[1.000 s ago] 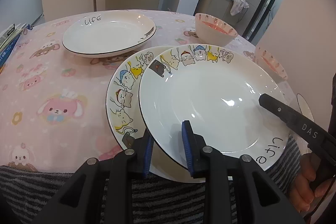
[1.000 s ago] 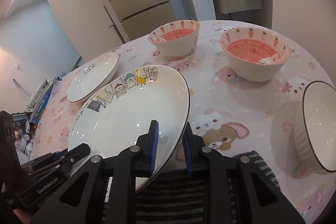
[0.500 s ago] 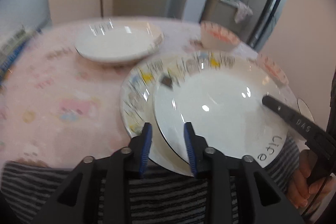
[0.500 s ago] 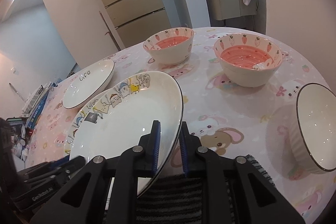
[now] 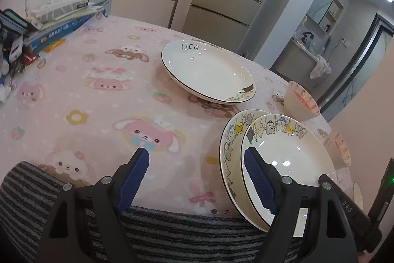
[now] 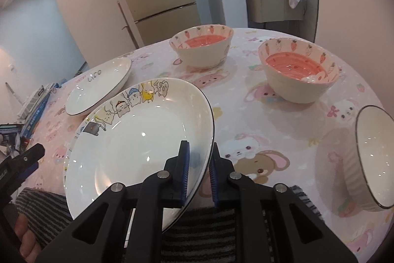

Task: Organize plates and bowls
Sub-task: 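Lower the plate onto the other cartoon plate and open both grippers, then withdraw both grippers and move them to the white 'Life' plate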

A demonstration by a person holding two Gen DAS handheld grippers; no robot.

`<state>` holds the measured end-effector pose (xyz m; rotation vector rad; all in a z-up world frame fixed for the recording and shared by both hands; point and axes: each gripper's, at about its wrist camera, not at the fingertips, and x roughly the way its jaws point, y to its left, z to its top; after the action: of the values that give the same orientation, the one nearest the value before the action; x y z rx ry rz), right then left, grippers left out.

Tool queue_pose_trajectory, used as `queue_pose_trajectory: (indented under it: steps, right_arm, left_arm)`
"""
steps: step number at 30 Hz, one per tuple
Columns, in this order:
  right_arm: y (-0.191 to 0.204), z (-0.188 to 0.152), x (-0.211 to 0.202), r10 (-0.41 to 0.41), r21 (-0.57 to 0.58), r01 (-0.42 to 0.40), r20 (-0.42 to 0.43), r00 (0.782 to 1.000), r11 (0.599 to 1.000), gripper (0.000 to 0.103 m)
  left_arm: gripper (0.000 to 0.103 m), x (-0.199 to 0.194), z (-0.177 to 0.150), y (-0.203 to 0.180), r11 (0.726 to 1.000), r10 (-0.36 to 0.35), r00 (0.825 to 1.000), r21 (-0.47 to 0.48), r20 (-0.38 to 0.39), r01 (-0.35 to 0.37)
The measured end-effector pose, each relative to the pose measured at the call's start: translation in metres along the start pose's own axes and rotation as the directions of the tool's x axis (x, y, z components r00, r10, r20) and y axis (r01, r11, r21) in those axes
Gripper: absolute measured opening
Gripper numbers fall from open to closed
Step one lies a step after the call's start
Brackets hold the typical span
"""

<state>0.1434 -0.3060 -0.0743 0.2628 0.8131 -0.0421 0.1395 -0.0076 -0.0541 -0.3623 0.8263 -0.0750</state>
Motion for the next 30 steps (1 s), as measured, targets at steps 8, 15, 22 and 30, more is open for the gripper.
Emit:
queue_pose_trajectory:
  steps: [8,15,22,30]
  right_arm:
    - [0.006,-0.002,0.005,0.020,-0.041,-0.021,-0.027,0.999,0.999,0.017]
    - [0.010,-0.005,0.013,0.043,-0.078,-0.049,-0.078,0.996,0.996,0.021]
    - [0.009,-0.007,0.011,0.030,-0.086,-0.036,-0.079,0.996,0.996,0.029]
    - [0.010,0.001,-0.014,-0.005,-0.098,0.007,0.021,1.000,0.995,0.030]
  left_arm:
    - [0.082,0.010,-0.006,-0.017,0.996,0.013,0.999,0.089,-0.031,-0.010]
    - [0.082,0.015,-0.004,-0.001,1.000,0.023,0.997,-0.006,-0.068,-0.023]
    - [0.082,0.007,-0.005,-0.004,0.998,0.062,0.998,0.018,-0.014,-0.062]
    - [0.082,-0.047,-0.003,-0.040,0.980,0.017,0.985,0.194,0.171,-0.050]
